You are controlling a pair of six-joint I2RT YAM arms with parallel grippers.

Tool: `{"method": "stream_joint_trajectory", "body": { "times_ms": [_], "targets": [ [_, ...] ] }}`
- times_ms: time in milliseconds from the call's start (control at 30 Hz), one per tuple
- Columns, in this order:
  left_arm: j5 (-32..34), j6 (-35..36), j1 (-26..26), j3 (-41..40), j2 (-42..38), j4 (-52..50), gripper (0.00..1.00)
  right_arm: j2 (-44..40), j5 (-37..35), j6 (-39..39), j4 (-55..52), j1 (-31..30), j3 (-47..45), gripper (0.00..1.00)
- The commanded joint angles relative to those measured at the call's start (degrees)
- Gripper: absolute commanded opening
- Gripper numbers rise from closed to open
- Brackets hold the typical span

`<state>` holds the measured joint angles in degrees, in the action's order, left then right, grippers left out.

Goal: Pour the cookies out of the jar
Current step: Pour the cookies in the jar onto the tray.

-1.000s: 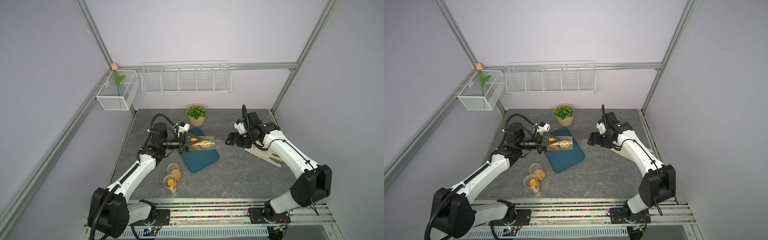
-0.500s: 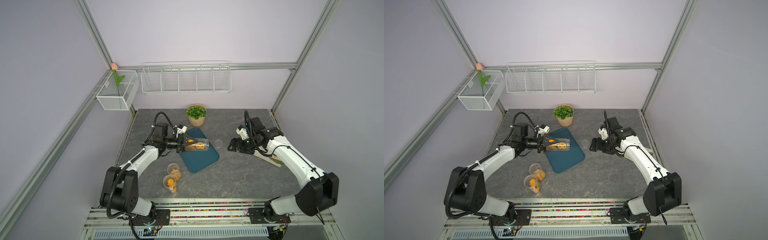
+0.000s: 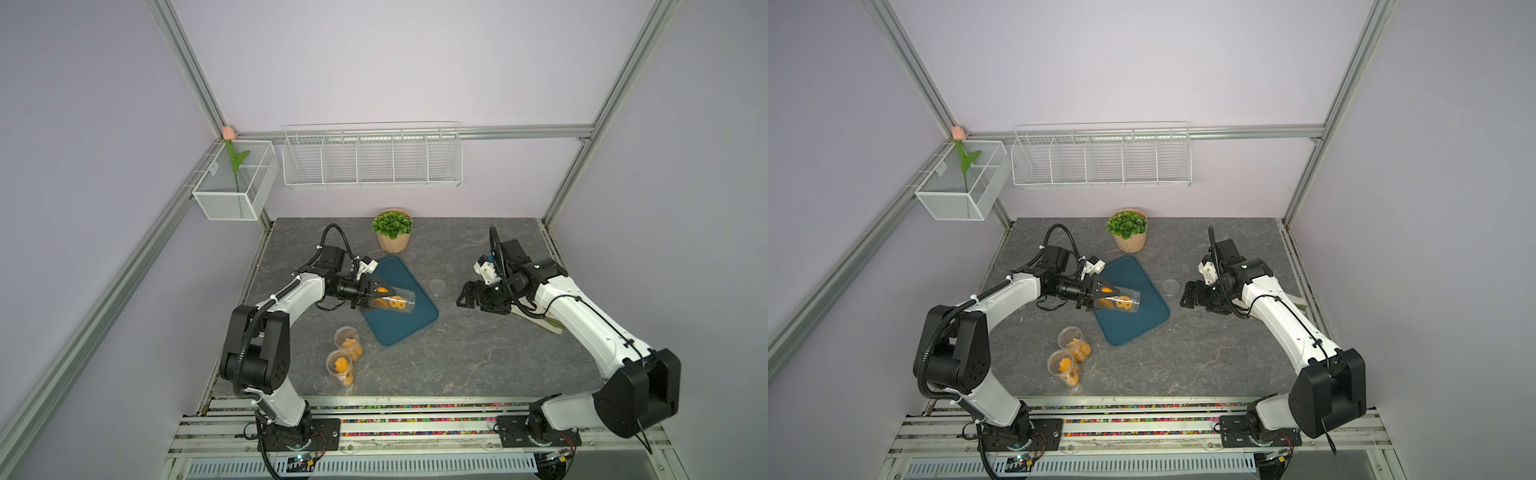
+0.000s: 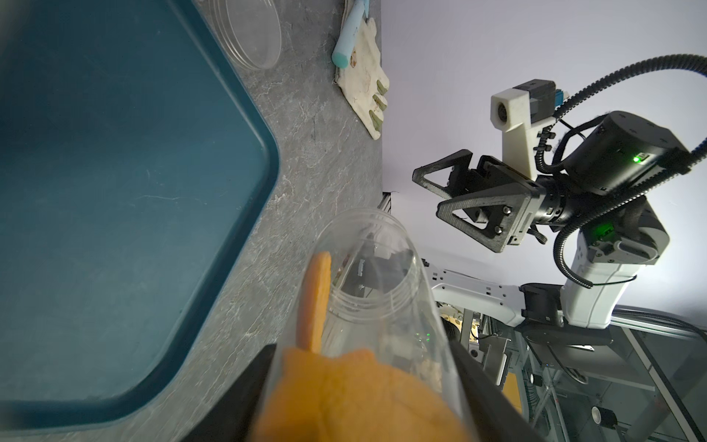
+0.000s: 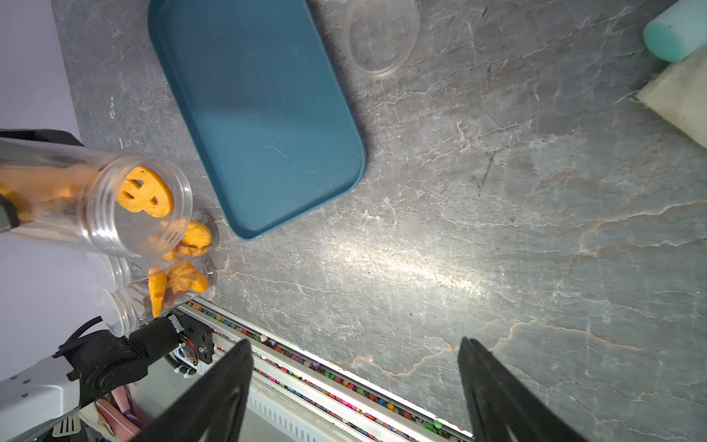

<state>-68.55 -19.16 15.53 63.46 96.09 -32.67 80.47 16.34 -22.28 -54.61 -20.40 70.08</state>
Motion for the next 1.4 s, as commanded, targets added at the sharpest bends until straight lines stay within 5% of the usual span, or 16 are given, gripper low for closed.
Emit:
{"method": "stream_joint_trajectory", "body": {
  "times_ms": [0,1367],
  "targets": [
    [0.0,3.9,-0.8,0.1,0.9,-1.5,0.63,-1.4,-0.2,-0.7,-0.7,-0.3,-1.3,0.86],
    [10.6,7.7,-6.2,0.9,4.4,-1.6,0.62,-3.6,0.0,-1.9,2.0,-0.6,-5.1,0.86]
  ]
}}
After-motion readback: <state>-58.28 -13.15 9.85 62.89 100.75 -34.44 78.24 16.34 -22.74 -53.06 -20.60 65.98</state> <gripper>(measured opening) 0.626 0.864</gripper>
